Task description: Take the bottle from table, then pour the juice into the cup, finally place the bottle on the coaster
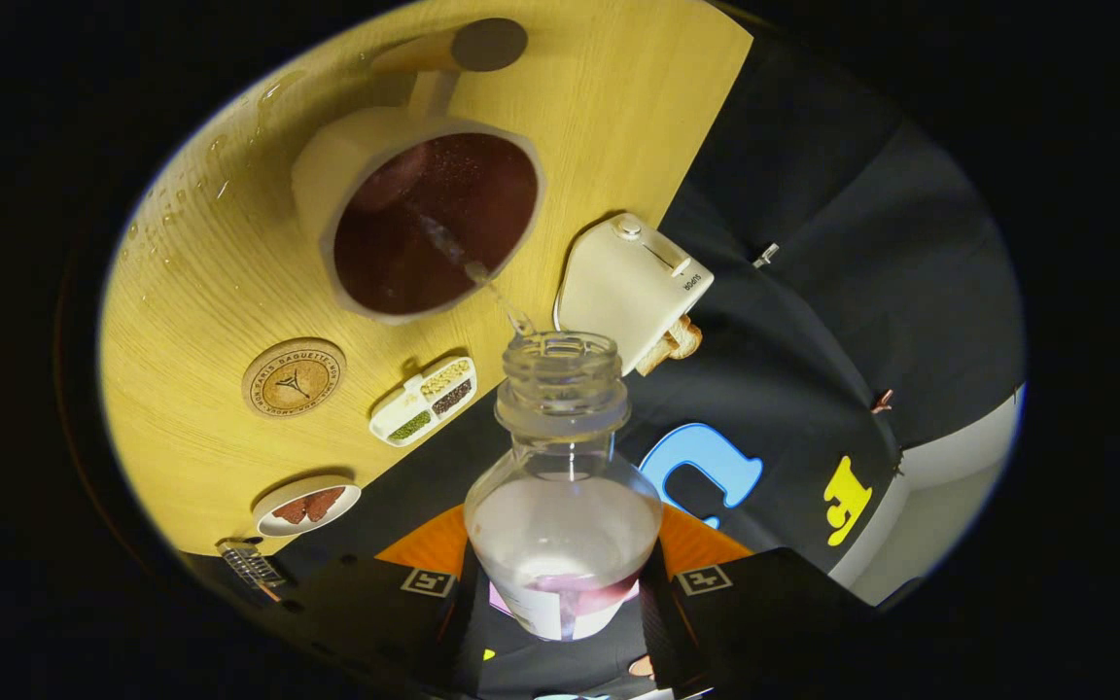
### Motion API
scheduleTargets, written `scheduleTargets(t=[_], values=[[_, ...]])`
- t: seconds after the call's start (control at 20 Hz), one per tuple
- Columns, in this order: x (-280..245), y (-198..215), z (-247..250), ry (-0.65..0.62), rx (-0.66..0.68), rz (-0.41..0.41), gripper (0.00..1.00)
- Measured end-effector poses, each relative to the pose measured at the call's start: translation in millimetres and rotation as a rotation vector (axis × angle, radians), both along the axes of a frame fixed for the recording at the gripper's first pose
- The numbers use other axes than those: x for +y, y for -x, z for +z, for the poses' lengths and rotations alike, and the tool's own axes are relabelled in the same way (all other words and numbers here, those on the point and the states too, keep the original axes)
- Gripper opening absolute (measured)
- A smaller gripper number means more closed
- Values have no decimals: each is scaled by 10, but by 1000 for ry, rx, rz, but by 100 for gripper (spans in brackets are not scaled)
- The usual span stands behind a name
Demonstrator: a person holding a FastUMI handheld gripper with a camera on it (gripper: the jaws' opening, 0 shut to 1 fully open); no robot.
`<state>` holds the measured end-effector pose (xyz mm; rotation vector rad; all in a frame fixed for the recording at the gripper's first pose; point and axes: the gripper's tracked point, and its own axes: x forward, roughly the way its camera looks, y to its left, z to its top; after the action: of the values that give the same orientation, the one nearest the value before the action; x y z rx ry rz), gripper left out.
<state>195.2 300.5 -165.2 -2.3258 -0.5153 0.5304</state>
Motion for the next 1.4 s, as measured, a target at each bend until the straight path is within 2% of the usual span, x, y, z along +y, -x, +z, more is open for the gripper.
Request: scheduleTargets(t=[0.55, 1.4], values=[[78, 30, -65, 54, -10, 61, 67], [64, 7, -80, 65, -6, 51, 67]])
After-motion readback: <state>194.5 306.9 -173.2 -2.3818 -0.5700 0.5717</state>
